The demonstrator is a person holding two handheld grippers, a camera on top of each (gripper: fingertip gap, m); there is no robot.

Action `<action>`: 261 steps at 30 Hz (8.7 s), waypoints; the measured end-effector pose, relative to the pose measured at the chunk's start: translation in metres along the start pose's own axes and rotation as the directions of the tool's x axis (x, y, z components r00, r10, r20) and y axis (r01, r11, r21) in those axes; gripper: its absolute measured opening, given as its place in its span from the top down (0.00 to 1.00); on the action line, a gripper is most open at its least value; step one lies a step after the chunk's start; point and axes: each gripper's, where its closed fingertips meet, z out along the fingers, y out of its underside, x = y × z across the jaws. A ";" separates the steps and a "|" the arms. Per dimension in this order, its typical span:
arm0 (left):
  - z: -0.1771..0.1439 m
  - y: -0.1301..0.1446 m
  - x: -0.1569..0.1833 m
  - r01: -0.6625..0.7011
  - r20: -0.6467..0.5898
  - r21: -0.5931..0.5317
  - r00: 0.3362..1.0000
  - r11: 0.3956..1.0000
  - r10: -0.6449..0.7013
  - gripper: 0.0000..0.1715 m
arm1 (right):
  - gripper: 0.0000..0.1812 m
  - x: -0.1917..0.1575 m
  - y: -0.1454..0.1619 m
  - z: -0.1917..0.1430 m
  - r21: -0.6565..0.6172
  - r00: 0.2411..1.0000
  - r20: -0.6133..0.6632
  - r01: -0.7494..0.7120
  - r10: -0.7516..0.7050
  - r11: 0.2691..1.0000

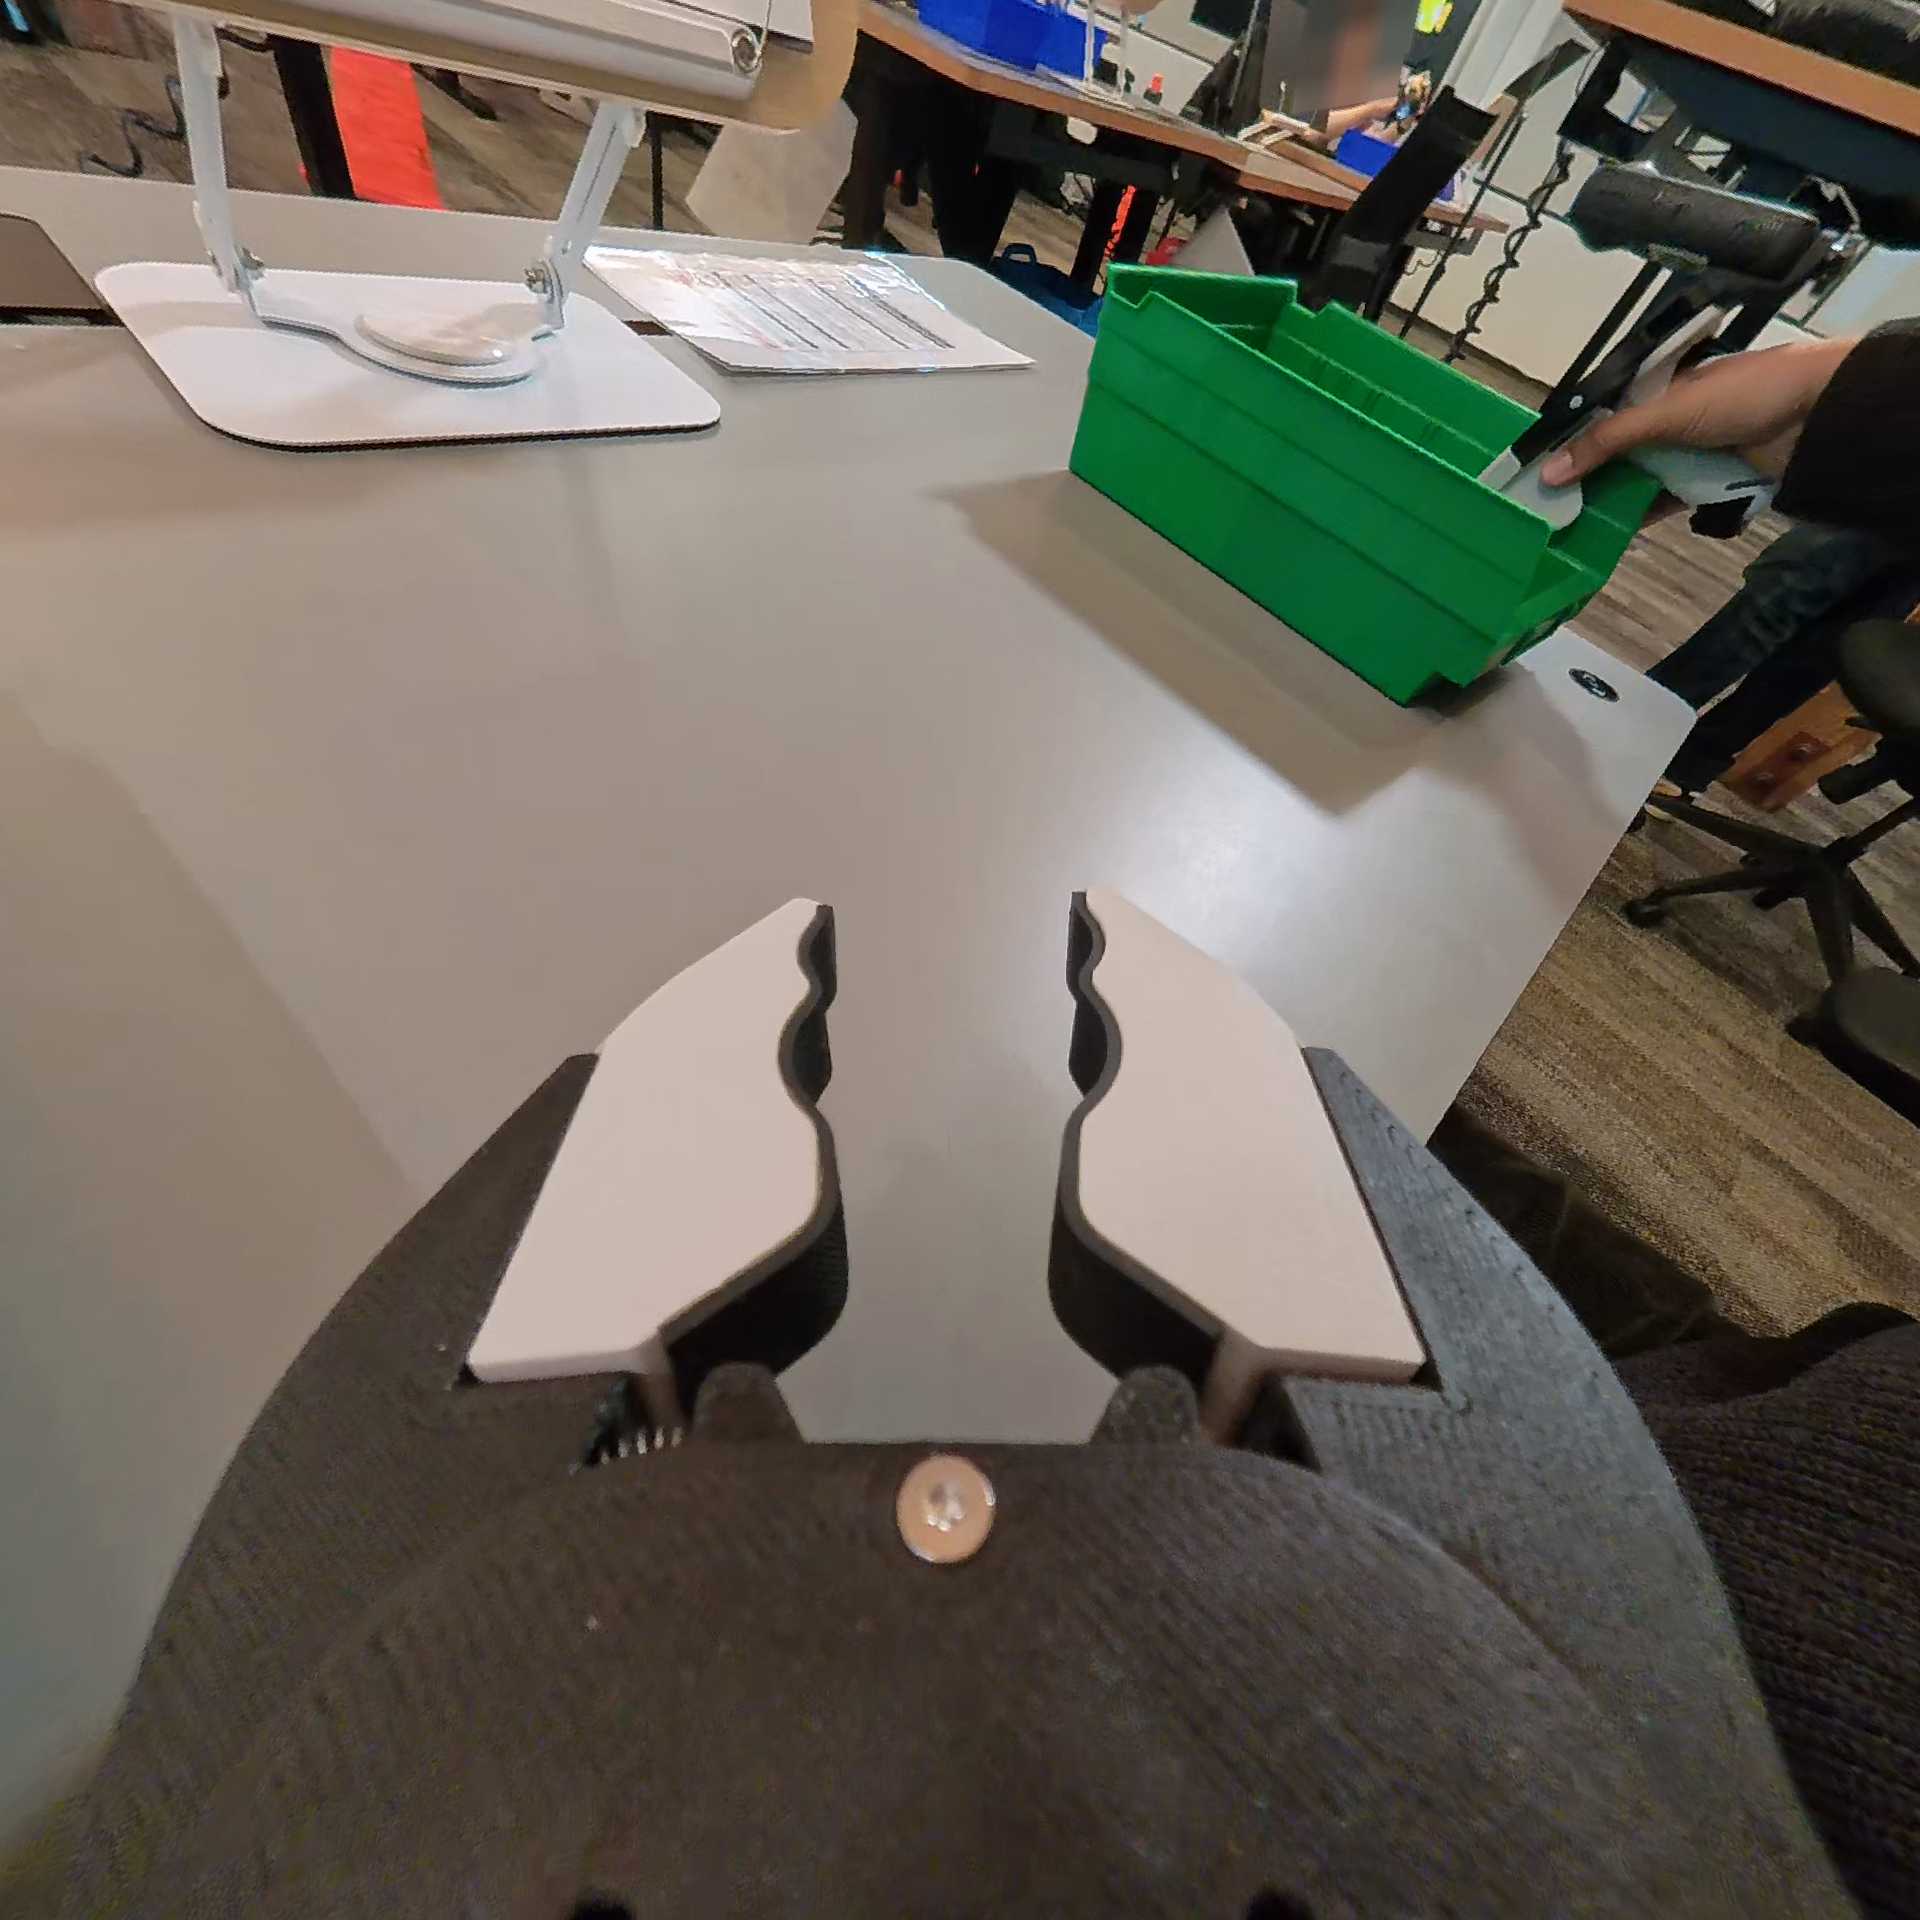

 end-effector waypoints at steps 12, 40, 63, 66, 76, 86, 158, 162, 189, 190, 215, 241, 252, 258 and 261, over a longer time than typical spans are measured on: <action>-0.002 -0.010 0.008 -0.002 0.015 0.051 1.000 0.999 0.001 0.69 | 0.97 -0.080 -0.006 -0.014 -0.020 1.000 0.015 0.013 -0.013 1.000; -0.189 -0.134 -0.189 -0.120 0.433 0.091 0.899 0.989 0.070 0.82 | 0.97 -0.397 -0.036 0.071 -0.027 0.984 0.110 0.145 -0.141 0.989; -0.219 -0.009 -0.302 0.127 0.600 -0.485 0.769 0.865 0.223 0.66 | 0.84 -0.534 -0.023 0.082 0.006 0.946 0.287 0.157 -0.152 0.988; -0.218 0.000 -0.312 0.149 0.608 -0.539 0.750 0.829 0.260 0.72 | 0.80 -0.545 -0.017 0.079 0.006 0.921 0.348 0.183 -0.173 0.983; -0.218 0.030 -0.331 0.267 0.608 -0.646 0.747 0.715 0.269 0.77 | 0.74 -0.554 -0.013 0.076 0.024 0.873 0.436 0.233 -0.220 0.972; -0.208 0.035 -0.320 0.445 0.574 -0.520 0.814 0.729 -0.087 0.94 | 0.69 -0.558 -0.012 0.074 0.051 0.842 0.480 0.254 -0.247 0.966; 0.194 -0.057 0.035 0.187 0.127 -0.656 0.982 0.731 -0.138 0.94 | 0.67 -0.238 0.085 -0.052 0.612 0.946 0.323 -0.218 0.012 0.760; 0.245 -0.042 0.057 0.254 0.182 -0.679 0.967 0.689 -0.177 0.94 | 0.67 -0.231 0.107 -0.067 0.654 0.952 0.305 -0.206 -0.005 0.728; 0.234 -0.090 0.136 0.120 -0.036 -0.319 0.990 0.940 -0.138 0.77 | 0.62 -0.152 0.097 -0.124 0.800 0.983 -0.146 0.054 0.108 0.597; 0.217 -0.092 0.133 0.110 -0.052 -0.294 0.990 0.949 -0.131 0.77 | 0.63 -0.144 0.091 -0.116 0.794 0.985 -0.120 0.021 0.123 0.607; 0.071 -0.004 0.018 -0.008 -0.070 -0.295 0.997 0.955 -0.013 0.93 | 0.80 -0.049 0.036 -0.063 0.677 0.947 -0.300 0.128 0.113 0.725; -0.044 0.003 -0.153 0.154 0.652 -0.081 0.755 0.985 -0.065 0.90 | 0.78 -0.404 0.014 -0.047 0.864 0.883 0.274 -0.051 -0.381 0.501; -0.068 0.010 -0.157 0.184 0.695 -0.093 0.716 0.979 -0.068 0.96 | 0.77 -0.380 0.011 -0.043 0.810 0.863 0.387 -0.152 -0.323 0.566; -0.072 0.013 -0.151 0.197 0.674 -0.080 0.733 0.977 -0.092 0.94 | 0.76 -0.393 0.015 -0.032 0.795 0.856 0.374 -0.097 -0.357 0.599; -0.072 0.010 -0.149 0.197 0.647 -0.062 0.754 0.979 -0.111 0.90 | 0.76 -0.393 0.016 -0.033 0.799 0.860 0.360 -0.083 -0.362 0.595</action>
